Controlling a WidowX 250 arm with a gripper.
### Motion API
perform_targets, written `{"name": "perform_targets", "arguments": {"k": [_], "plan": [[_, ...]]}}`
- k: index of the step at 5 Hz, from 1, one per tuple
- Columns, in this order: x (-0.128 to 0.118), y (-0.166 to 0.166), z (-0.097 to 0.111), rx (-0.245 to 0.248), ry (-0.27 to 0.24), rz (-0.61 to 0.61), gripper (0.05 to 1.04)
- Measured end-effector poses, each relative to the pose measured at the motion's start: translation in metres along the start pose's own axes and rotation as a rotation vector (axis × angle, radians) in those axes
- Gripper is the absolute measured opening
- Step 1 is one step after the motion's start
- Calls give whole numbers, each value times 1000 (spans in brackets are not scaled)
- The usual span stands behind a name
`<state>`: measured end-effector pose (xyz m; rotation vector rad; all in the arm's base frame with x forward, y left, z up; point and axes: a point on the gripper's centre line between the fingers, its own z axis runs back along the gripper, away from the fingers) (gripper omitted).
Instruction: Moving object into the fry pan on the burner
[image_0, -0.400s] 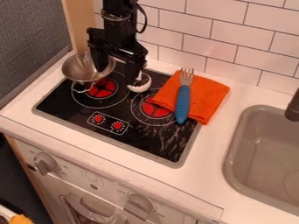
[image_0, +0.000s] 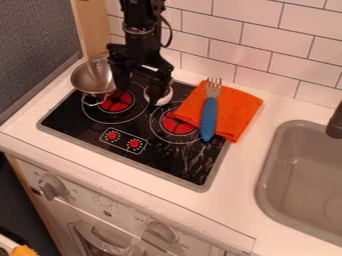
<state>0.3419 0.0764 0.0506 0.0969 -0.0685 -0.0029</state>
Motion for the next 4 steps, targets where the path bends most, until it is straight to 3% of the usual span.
{"name": "perform_targets", "arguments": {"k": [2,4], "plan": [[32,-1,-18,-36,29,6,1001],[41,-6,-28,-81,55,30,1001]]}}
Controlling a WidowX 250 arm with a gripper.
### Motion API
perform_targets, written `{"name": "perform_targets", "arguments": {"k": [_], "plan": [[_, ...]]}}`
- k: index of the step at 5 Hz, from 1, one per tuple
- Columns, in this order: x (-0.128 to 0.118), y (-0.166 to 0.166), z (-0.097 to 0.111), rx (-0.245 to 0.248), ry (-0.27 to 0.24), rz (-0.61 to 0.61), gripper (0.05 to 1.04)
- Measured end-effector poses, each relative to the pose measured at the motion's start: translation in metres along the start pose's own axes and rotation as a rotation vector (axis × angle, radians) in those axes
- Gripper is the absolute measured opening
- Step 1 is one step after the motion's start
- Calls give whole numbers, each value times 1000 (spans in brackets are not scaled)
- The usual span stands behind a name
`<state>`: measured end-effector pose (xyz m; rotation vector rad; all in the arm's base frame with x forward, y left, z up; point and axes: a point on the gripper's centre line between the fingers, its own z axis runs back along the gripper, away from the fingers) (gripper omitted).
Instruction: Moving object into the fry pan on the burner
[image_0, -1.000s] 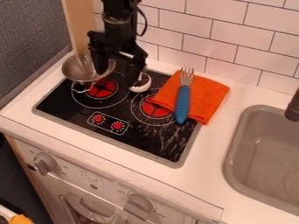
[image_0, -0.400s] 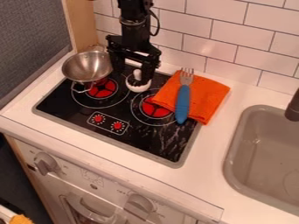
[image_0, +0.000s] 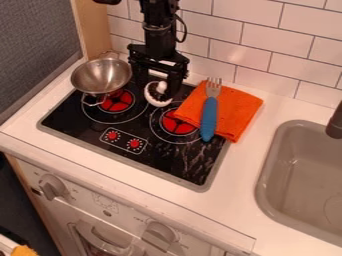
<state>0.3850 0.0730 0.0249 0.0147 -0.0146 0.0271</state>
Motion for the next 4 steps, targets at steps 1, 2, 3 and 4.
{"name": "perform_targets", "arguments": {"k": [1,2,3,4], "plan": [[0,0,0,-29,-6,21,937],[-1,2,-1,-50,-12,36,705],[-1,2,-1,-52,-12,30,674],[-1,3,0,-56,-12,28,674]]}}
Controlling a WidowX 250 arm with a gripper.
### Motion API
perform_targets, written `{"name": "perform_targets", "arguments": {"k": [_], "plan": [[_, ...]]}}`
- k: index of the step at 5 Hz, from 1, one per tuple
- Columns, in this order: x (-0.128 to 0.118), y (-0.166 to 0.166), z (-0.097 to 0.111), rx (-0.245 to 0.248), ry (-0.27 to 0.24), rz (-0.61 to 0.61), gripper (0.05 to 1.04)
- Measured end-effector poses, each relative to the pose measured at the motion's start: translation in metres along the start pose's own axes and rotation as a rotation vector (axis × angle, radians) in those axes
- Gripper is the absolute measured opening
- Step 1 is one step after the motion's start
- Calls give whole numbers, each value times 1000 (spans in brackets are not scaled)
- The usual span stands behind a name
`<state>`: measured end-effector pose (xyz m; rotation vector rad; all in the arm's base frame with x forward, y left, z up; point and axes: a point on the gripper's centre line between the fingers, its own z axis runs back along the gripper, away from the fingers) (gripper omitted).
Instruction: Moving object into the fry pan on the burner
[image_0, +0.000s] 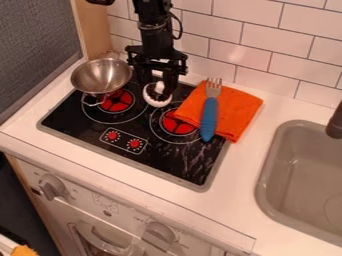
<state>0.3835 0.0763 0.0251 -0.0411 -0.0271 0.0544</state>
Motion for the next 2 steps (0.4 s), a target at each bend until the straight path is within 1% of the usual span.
{"name": "perform_targets", "arguments": {"k": [1,2], "plan": [[0,7,20,-9,-23,7,674],[6,20,54,-3,-84,30,674]]}}
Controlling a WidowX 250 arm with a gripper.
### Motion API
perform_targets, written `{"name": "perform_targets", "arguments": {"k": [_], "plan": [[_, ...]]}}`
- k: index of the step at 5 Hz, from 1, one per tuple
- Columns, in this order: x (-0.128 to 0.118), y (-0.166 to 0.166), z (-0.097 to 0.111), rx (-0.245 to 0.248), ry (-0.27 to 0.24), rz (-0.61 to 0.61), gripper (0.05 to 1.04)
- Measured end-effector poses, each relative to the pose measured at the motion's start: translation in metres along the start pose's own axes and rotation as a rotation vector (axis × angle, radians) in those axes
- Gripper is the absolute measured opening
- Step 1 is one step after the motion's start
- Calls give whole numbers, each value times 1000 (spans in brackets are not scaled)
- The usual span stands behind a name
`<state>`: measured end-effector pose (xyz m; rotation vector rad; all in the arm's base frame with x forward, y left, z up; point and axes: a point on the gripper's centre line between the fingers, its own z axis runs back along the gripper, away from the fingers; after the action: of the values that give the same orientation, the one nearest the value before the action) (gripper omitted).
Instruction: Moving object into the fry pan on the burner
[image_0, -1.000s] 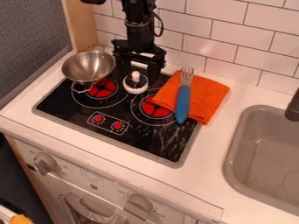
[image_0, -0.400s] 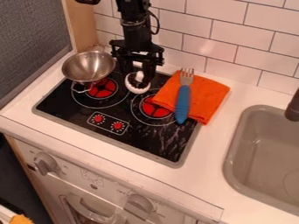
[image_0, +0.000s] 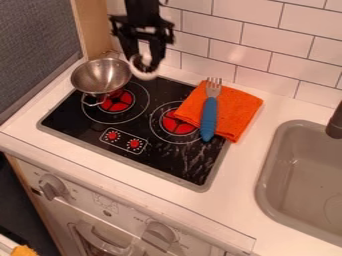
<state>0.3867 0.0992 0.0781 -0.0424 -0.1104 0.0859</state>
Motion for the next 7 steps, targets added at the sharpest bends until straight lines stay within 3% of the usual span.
{"name": "perform_targets", "arguments": {"k": [1,3,4,5,7], "plan": [[4,21,19,31,-3,9,674],[3,56,0,90,82,41,674],[-1,62,-6,116,112,39,762],[-2,63,-7,118,117,30,997],[-5,49,-9,128,114,-39,1000]]}}
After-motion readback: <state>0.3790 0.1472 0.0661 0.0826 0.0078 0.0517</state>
